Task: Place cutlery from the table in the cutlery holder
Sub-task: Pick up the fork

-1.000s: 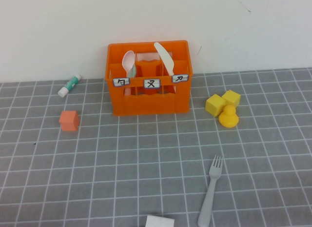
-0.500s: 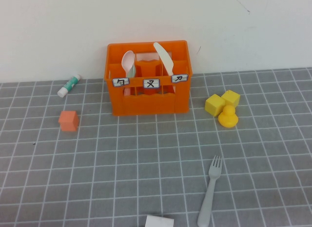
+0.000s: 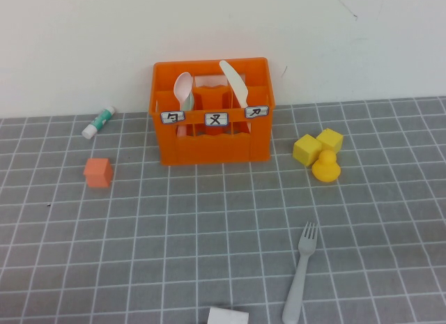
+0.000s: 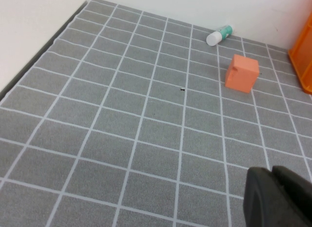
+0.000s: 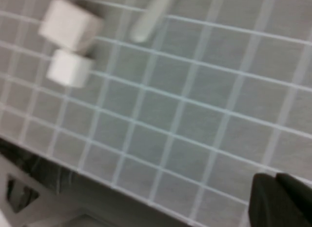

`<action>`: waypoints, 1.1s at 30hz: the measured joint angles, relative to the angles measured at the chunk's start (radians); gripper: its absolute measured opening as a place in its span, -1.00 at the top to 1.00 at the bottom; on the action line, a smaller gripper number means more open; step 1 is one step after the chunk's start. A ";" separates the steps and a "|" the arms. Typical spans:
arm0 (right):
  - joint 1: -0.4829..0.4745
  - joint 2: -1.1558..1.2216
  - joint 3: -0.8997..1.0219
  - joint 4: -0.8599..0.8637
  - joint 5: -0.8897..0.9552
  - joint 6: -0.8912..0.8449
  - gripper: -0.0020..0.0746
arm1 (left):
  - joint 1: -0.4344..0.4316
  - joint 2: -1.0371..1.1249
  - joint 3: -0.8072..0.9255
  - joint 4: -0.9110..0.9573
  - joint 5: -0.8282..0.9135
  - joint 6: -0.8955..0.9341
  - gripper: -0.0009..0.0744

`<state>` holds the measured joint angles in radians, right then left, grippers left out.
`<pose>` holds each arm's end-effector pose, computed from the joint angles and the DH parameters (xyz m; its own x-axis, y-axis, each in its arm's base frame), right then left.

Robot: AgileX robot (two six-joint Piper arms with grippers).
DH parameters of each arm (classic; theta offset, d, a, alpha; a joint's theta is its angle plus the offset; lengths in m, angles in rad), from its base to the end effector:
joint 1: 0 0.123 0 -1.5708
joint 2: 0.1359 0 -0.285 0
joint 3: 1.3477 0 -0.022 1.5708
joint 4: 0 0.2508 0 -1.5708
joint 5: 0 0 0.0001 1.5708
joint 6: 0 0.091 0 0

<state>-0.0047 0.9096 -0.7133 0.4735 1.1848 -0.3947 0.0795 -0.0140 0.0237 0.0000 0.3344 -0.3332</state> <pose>0.1348 0.0378 0.2858 -0.9037 -0.1795 -0.3886 -0.3181 0.8891 0.3291 0.0533 0.0042 0.1758 -0.2134 -0.3451 -0.9140 -0.1579 0.9354 -0.3163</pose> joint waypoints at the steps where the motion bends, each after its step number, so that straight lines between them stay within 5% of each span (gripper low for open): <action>1: 0.000 0.024 -0.014 -0.019 0.000 0.016 0.95 | 0.000 0.000 0.000 0.000 0.000 0.000 0.98; 6: 0.028 0.145 -0.088 -0.062 -0.029 0.072 0.95 | 0.000 0.000 0.000 0.000 0.000 0.000 0.98; 18: 0.478 0.485 -0.208 -0.117 -0.375 0.309 0.95 | 0.000 0.000 0.000 0.000 0.000 -0.004 0.98; 25: 0.603 0.762 -0.335 -0.128 -0.406 0.480 0.93 | 0.000 0.000 0.000 0.000 0.000 -0.004 0.98; 33: 0.702 0.973 -0.579 -0.389 -0.289 0.810 0.35 | 0.000 0.000 0.000 0.000 0.000 -0.004 0.98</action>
<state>0.6973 1.8822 -1.2923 0.0844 0.8960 0.4149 0.0795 -0.0140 0.0237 0.0000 0.3344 -0.3371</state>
